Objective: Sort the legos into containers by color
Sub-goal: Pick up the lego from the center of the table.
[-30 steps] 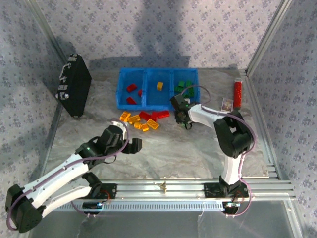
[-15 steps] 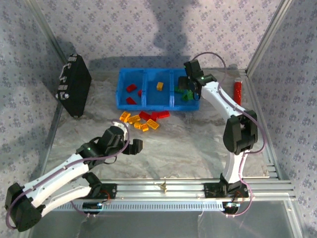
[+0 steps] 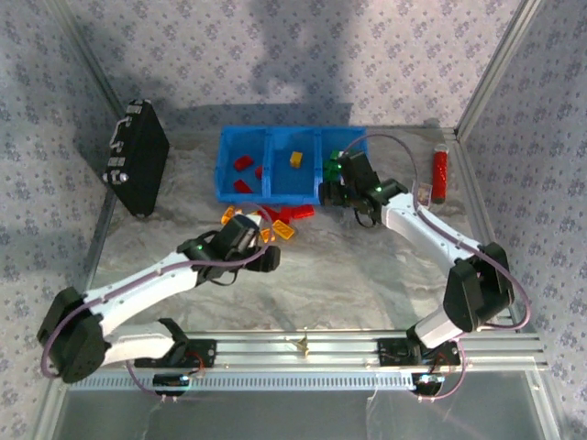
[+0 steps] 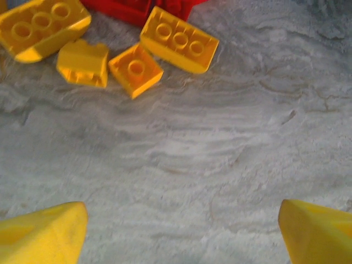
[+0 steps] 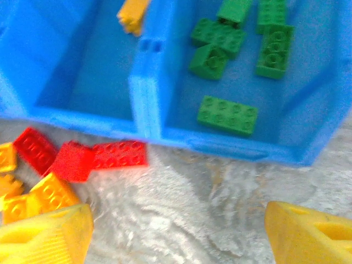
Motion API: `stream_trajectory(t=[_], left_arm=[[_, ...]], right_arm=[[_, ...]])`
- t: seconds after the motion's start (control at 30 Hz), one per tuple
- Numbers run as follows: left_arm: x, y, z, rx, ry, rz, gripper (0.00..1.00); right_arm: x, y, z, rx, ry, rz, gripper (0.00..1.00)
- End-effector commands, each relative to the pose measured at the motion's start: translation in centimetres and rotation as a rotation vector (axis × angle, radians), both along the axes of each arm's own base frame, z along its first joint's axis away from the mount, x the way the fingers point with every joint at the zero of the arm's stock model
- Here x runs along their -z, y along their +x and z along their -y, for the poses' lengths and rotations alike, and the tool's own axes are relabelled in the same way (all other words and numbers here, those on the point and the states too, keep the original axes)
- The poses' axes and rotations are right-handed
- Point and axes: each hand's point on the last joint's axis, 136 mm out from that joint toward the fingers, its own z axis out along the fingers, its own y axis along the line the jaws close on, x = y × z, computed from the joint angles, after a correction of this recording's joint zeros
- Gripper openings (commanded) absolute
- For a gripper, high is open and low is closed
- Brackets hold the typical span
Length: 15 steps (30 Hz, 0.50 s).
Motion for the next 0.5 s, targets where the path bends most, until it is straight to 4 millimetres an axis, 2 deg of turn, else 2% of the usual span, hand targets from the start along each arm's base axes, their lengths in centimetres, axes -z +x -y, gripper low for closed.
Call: stream_trajectory(t=[0.0, 0.07, 0.13, 0.17, 0.3, 0.47], left_arm=[[-1.4, 1.8, 0.8, -0.06, -0.108, 0.007, 0.85], [-1.7, 2.4, 0.2, -0.116, -0.255, -0.013, 0.82], [-1.9, 2.6, -1.3, -0.181, -0.366, -0.017, 0.79], [-1.8, 2.5, -2.4, -0.213, -0.375, -0.013, 0.79], [-1.5, 0.3, -5.6, -0.241, -0.27, -0.011, 0.78], [-1.5, -2.4, -7.6, -0.248, -0.285, 0.017, 0.8]], right_arm=[[3.3, -3.3, -4.9, -0.224, 0.028, -0.078, 0.78], [5.0, -4.6, -7.0, -0.307, -0.007, -0.116, 0.76], [6.5, -5.5, -8.9, -0.364, -0.031, -0.145, 0.75], [6.4, -5.2, -10.0, -0.384, -0.029, -0.14, 0.74], [8.5, -4.9, -12.7, -0.437, -0.059, -0.181, 0.72], [11.0, -3.8, -14.2, -0.441, -0.112, -0.213, 0.71]])
